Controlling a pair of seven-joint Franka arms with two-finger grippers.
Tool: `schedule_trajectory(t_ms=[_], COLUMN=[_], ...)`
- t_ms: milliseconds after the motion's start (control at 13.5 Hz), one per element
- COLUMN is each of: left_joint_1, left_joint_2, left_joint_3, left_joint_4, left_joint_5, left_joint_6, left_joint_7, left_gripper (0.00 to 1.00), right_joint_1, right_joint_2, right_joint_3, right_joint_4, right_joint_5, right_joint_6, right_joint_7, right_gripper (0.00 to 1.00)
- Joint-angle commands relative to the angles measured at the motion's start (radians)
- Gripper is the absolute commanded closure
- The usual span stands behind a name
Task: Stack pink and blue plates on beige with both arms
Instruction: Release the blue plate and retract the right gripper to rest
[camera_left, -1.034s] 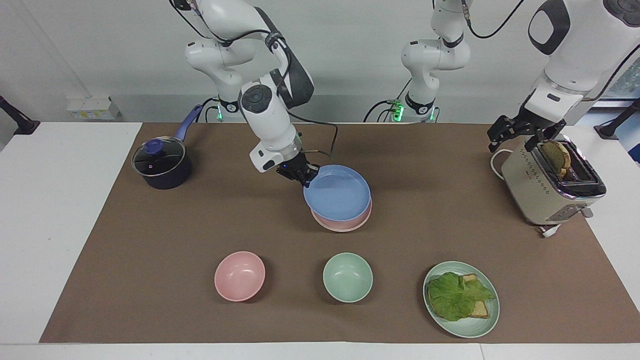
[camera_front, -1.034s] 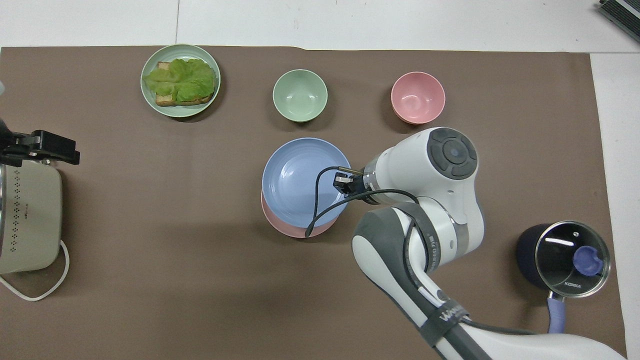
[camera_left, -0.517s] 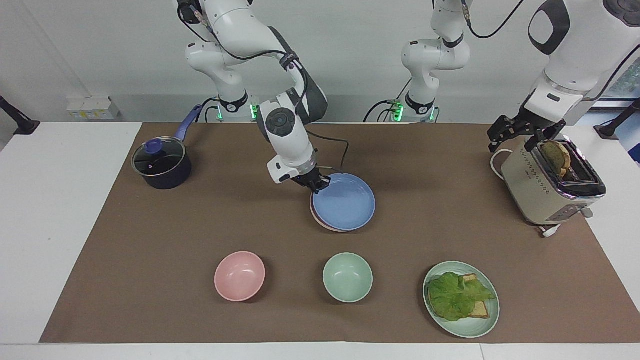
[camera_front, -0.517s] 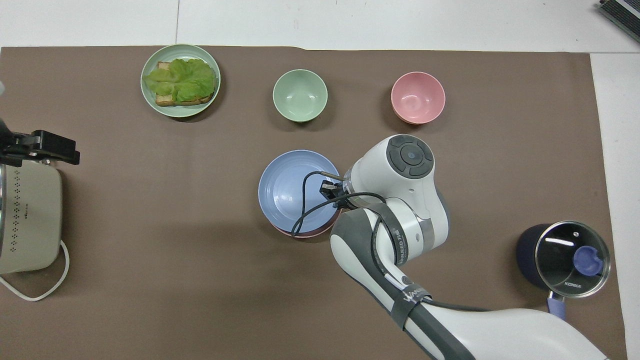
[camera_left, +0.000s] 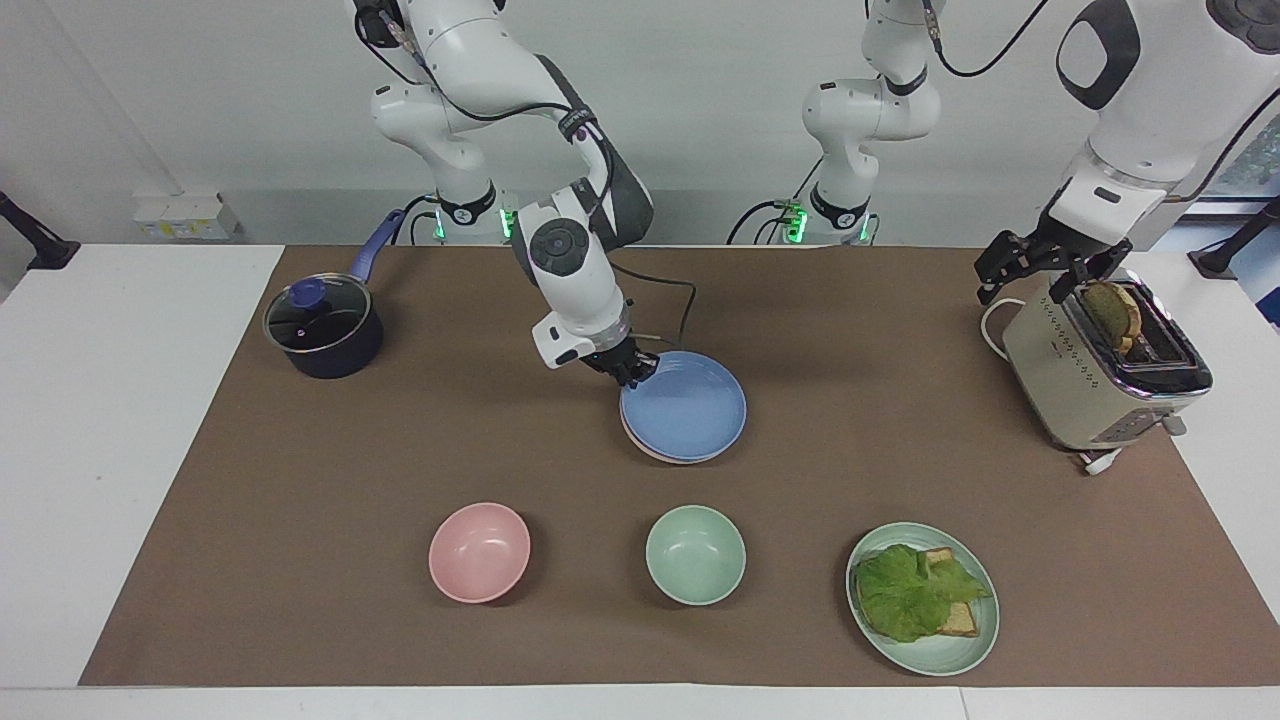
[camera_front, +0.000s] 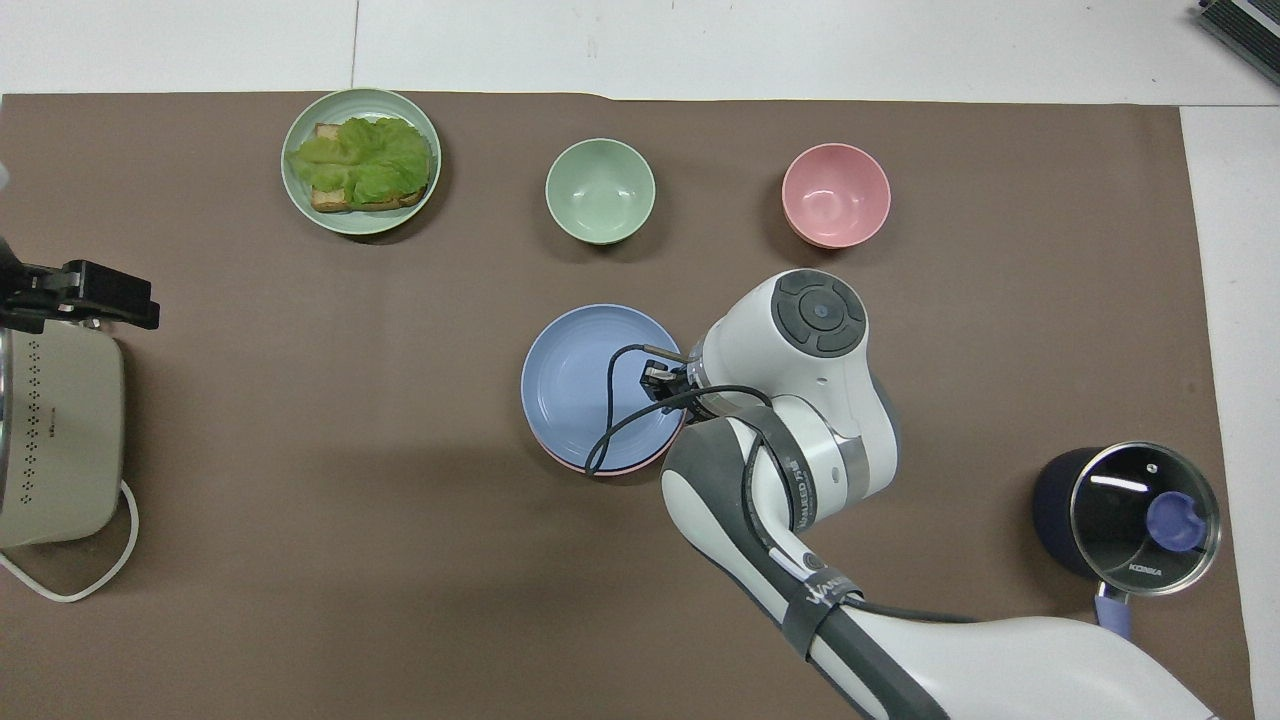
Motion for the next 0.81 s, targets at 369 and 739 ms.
schedule_trajectory(t_ms=[369,739], left_joint_1=[0.006,0.006], left_joint_2=[-0.026,-0.026], left_joint_3=[-0.004,-0.004], left_joint_4=[-0.027,-0.027], left_joint_5=[0.016,0.016], left_joint_6=[0.011,0.011], left_joint_7=[0.008,0.008], left_gripper=[0.0,0.0], right_joint_1=[-0.112,-0.249], right_joint_2=[-0.175,-0.281], right_joint_3=[-0.004,-0.005], right_joint_4=[-0.011,0.006], right_joint_5=[-0.149,-0.22], right_joint_6=[-0.187,-0.239], right_joint_7=[-0.078,-0.253], right_gripper=[0.0,0.0])
